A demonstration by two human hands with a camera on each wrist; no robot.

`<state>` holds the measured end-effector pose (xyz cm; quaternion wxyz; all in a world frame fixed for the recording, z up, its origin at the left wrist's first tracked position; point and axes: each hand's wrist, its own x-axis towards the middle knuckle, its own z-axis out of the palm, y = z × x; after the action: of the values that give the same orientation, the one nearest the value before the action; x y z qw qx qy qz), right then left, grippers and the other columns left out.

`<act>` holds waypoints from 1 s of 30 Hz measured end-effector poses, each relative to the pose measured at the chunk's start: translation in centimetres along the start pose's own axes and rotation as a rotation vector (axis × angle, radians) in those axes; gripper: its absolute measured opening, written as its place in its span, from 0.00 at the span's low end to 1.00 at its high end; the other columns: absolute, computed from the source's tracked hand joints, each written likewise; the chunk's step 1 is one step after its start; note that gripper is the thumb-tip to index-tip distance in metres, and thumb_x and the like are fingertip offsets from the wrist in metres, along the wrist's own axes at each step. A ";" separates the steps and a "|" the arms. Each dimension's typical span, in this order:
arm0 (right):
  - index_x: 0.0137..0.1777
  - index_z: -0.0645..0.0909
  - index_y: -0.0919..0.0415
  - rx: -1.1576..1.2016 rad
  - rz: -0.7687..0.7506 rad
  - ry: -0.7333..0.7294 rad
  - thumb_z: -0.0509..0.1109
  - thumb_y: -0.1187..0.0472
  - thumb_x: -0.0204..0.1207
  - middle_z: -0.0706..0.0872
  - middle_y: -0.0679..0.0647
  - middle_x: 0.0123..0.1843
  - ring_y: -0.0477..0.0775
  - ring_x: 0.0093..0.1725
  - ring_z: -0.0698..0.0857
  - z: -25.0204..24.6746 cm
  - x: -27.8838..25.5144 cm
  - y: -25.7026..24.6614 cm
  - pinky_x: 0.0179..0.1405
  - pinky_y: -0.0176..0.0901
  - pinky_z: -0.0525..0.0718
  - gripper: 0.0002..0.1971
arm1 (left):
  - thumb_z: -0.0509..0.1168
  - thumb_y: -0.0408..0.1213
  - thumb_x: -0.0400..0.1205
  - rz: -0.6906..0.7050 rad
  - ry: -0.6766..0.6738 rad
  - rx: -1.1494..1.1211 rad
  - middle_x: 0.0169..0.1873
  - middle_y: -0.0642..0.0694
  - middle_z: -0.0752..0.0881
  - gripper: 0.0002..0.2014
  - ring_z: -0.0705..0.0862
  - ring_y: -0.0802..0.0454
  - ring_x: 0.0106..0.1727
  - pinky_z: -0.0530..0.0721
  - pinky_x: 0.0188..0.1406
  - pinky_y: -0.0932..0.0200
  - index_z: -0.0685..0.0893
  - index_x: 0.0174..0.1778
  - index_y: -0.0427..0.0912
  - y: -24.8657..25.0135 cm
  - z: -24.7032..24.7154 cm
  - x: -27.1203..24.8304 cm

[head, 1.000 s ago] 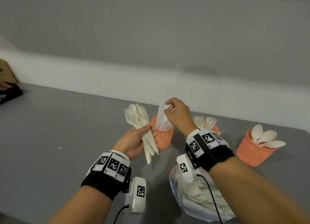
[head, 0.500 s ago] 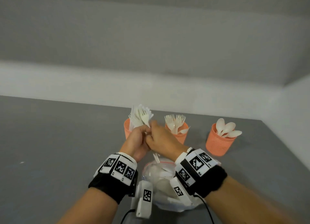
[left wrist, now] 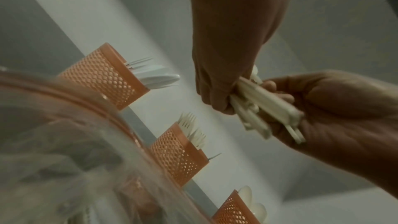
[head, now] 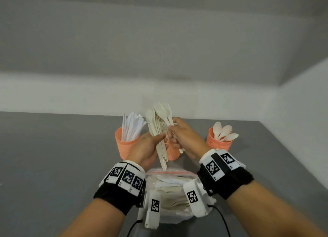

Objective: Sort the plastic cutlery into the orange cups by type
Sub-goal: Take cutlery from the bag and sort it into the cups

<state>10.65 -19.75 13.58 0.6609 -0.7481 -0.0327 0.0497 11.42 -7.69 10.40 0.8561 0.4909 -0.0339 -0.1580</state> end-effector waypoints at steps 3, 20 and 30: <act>0.52 0.76 0.59 -0.017 -0.050 0.042 0.66 0.61 0.79 0.78 0.52 0.29 0.46 0.23 0.76 -0.3 -0.4 0.3 0.18 0.32 0.69 0.05 | 0.55 0.24 0.83 -0.026 -0.017 -0.024 0.37 0.45 0.90 0.14 0.88 0.57 0.35 0.86 0.34 0.64 0.79 0.62 0.34 -0.1 0.0 0.1; 0.44 0.77 0.60 0.115 0.084 0.036 0.69 0.63 0.76 0.75 0.49 0.21 0.43 0.17 0.71 -0.3 -0.1 1.4 0.11 0.30 0.68 0.02 | 0.58 0.25 0.83 0.051 -0.053 0.252 0.40 0.41 0.87 0.17 0.88 0.54 0.32 0.85 0.30 0.61 0.71 0.67 0.41 -0.8 0.6 -0.9; 0.56 0.74 0.55 -0.269 -0.244 0.281 0.73 0.62 0.71 0.79 0.41 0.33 0.38 0.28 0.79 0.3 0.0 1.7 0.28 0.23 0.75 0.15 | 0.59 0.24 0.82 0.116 0.080 0.291 0.30 0.49 0.85 0.18 0.77 0.55 0.29 0.79 0.30 0.61 0.73 0.68 0.40 -1.6 0.7 -0.7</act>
<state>10.55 -19.65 11.85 0.5542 -0.8197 -0.0369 -0.1402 10.27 -8.79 9.45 0.7844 0.6128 -0.0505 -0.0819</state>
